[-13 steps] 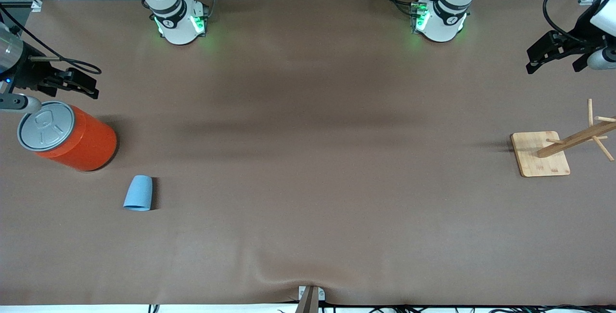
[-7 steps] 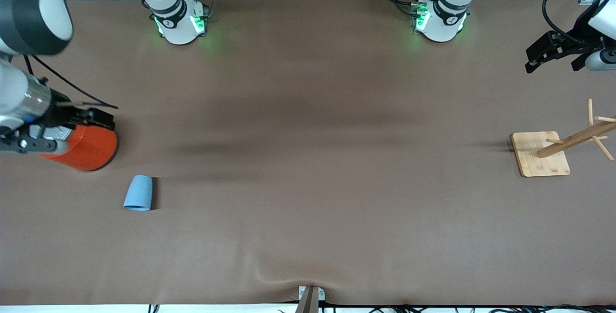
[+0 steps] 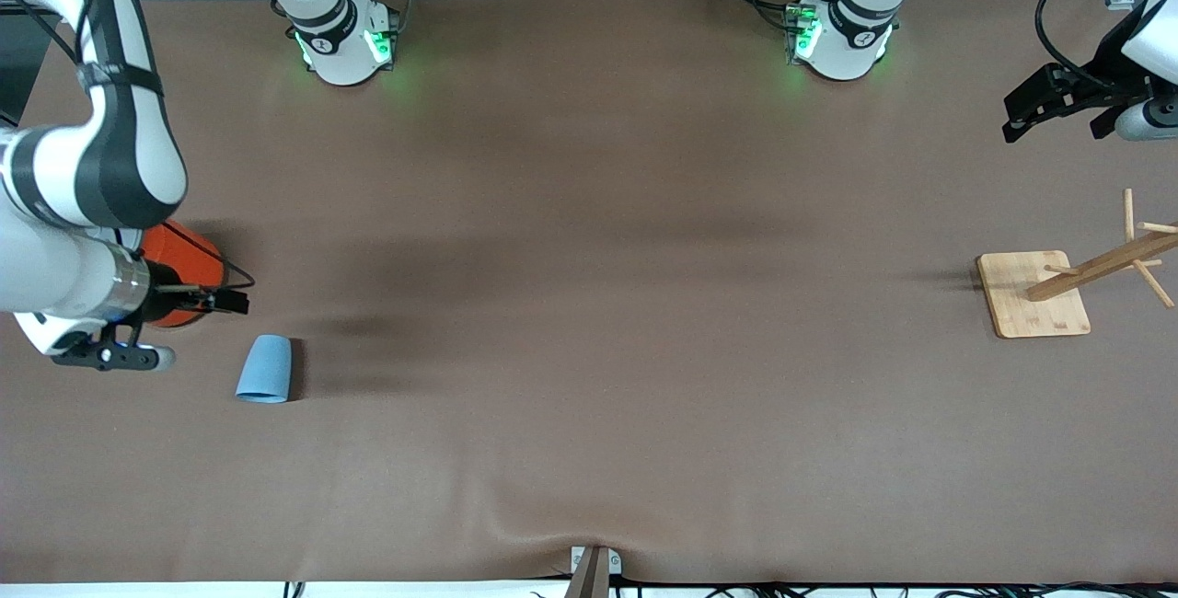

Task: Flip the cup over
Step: 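Reach the right gripper down to the light blue cup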

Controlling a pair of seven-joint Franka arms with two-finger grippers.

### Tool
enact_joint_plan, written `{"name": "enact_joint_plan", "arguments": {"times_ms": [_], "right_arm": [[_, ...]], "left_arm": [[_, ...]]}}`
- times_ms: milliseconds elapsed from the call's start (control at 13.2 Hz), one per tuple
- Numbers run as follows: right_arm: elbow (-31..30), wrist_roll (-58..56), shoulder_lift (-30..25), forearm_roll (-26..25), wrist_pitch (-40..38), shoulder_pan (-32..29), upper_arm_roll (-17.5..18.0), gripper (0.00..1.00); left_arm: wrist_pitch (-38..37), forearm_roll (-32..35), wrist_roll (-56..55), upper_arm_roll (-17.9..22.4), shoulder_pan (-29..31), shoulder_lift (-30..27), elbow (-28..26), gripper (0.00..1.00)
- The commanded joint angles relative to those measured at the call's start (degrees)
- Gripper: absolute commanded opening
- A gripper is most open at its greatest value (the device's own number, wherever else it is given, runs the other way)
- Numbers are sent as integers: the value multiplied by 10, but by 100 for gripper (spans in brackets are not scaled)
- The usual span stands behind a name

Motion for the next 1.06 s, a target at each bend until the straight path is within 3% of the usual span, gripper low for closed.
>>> {"name": "enact_joint_plan", "arguments": {"times_ms": [0, 608, 989], "right_arm": [[13, -6, 23, -4, 14, -5, 4, 100], [14, -7, 103, -5, 132, -6, 4, 100], [19, -7, 129, -7, 141, -2, 4, 100]], "left_arm": [[-14, 4, 9, -3, 4, 0, 11, 100], [-30, 3, 8, -2, 6, -7, 11, 100], [-29, 3, 7, -3, 9, -7, 11, 100]]}}
